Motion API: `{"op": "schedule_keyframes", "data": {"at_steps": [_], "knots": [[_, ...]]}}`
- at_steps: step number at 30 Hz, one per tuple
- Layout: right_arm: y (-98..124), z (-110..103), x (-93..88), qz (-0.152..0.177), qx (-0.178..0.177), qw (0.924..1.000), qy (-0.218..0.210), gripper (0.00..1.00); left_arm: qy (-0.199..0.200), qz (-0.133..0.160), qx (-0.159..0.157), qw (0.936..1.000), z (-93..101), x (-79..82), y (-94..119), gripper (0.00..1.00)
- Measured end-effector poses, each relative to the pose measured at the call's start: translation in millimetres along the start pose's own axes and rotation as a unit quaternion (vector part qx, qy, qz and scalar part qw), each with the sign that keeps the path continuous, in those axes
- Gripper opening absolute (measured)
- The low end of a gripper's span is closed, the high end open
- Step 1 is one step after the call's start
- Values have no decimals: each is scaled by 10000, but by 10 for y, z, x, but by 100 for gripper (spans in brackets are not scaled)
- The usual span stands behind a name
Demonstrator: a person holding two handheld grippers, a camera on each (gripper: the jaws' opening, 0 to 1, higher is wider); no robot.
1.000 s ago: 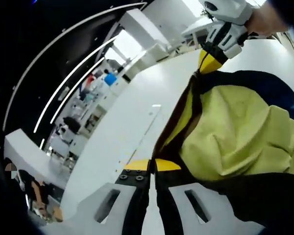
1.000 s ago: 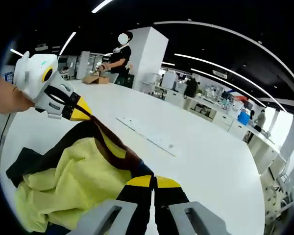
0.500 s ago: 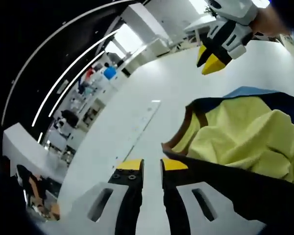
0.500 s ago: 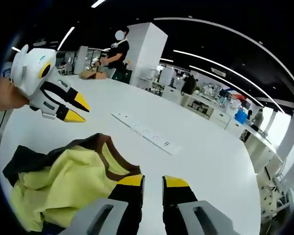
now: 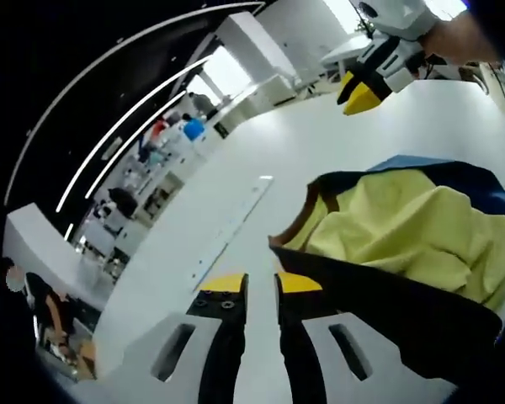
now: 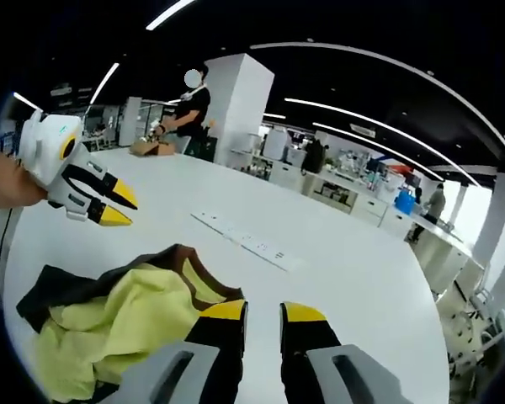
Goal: Fold the garment on the visible template until the final outline fits inside the template.
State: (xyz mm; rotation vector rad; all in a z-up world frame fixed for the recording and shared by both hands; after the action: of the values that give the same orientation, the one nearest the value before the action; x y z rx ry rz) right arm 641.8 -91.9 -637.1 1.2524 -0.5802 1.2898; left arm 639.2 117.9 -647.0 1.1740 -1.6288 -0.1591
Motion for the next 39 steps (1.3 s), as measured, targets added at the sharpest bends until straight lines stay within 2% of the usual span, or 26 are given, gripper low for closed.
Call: {"op": "schedule_keyframes", "data": {"at_steps": [8, 15, 21, 30, 39], "knots": [[234, -2, -68, 68, -7, 10000, -57, 11, 28, 164, 24, 9999, 129, -34, 209, 10], [451, -2, -208, 24, 4, 9998, -209, 11, 131, 229, 15, 9997, 282, -139, 372, 10], [616, 25, -229, 57, -9, 9994, -352, 11, 156, 192, -46, 9997, 430, -252, 496, 10], [829, -21, -283, -43, 116, 9986, -509, 12, 543, 458, -229, 9972, 628, -208, 681, 14], [1040, -102, -428, -262, 319, 9968, -683, 14, 1304, 647, -699, 9869, 889, -195, 815, 22]]}}
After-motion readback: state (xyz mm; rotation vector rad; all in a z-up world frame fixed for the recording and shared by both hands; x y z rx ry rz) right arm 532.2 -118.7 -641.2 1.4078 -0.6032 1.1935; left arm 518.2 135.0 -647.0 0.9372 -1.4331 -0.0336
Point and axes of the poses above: the point that each gripper's makers call its tool centre point, and the gripper's own axes: y roughly backward along the fingers, z roughly to its right, x roughly out of its top, the point moved 1 cm from there along y, roughly backward along the fingers, and after that the axes turned 13 degrees about -x, right-handed, at the moved point
